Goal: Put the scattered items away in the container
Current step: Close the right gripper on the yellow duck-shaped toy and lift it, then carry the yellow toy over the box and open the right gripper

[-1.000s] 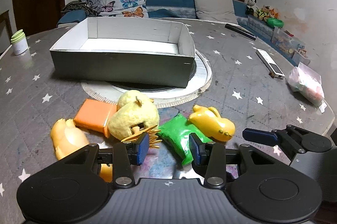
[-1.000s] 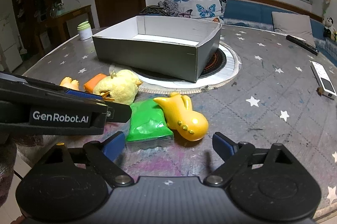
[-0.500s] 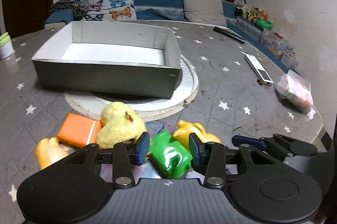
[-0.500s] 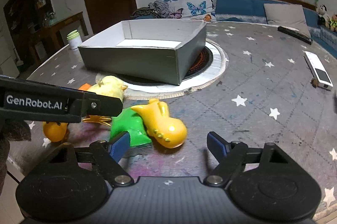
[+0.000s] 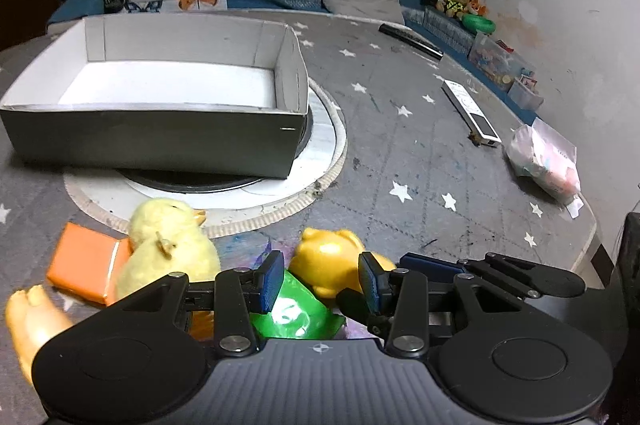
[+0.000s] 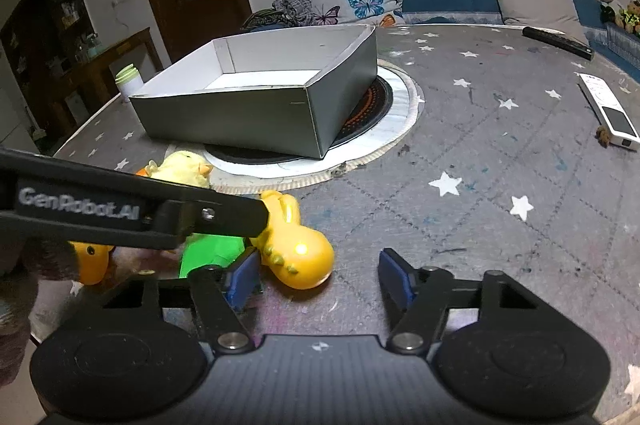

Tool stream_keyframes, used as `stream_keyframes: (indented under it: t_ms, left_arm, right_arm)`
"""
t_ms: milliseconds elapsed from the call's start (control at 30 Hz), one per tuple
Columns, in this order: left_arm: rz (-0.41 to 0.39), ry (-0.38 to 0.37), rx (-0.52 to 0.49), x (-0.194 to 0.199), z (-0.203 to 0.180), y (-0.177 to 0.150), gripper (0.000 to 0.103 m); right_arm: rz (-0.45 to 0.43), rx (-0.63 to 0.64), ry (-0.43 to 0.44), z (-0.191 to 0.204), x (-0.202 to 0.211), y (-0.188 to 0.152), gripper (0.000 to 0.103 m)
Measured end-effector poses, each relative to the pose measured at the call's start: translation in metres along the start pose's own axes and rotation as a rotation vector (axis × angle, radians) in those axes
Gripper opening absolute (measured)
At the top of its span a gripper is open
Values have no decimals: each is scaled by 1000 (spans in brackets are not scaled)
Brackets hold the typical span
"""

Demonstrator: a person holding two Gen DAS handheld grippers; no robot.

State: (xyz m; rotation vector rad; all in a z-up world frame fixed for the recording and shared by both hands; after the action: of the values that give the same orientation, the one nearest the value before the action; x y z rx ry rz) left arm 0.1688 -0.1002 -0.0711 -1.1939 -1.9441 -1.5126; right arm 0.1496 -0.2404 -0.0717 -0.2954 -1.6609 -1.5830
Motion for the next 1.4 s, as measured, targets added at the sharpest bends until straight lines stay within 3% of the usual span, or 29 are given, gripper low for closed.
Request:
stream_keyframes:
  t_ms: [567,733,933,1200,1400]
  left_arm:
    - [49,-93,85,-25,2,17,44]
    - [51,-120,123,-32,5,23,43]
    - [53,-142,144,-35,8,27,42]
    - [26,-143,143,-23,9,29,42]
    - [-59,-114,150,-2,18,55,42]
  right_arm:
    - [-13,22,10,-4,-12,10,58]
    - [-13,43,0,-4,-16,13,51]
    - [-16,22,-3,-9,-15,13,35]
    - [-28,-1,-1,-9,-10,15,35]
    - [-76,33,18,3,-1,34,35]
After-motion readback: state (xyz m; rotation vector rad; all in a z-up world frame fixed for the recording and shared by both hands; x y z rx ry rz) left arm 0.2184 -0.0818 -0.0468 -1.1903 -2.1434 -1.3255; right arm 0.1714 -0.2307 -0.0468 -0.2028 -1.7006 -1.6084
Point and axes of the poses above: each gripper's, at about its wrist camera, not at the fingertips, and x roughly against the way its jaws point, z to its left, y to its top, the point moved 8 cm from there along -x, roughly the way its jaws point, and after that the axes turned 8 degrees about x, right-handed, at the moved point
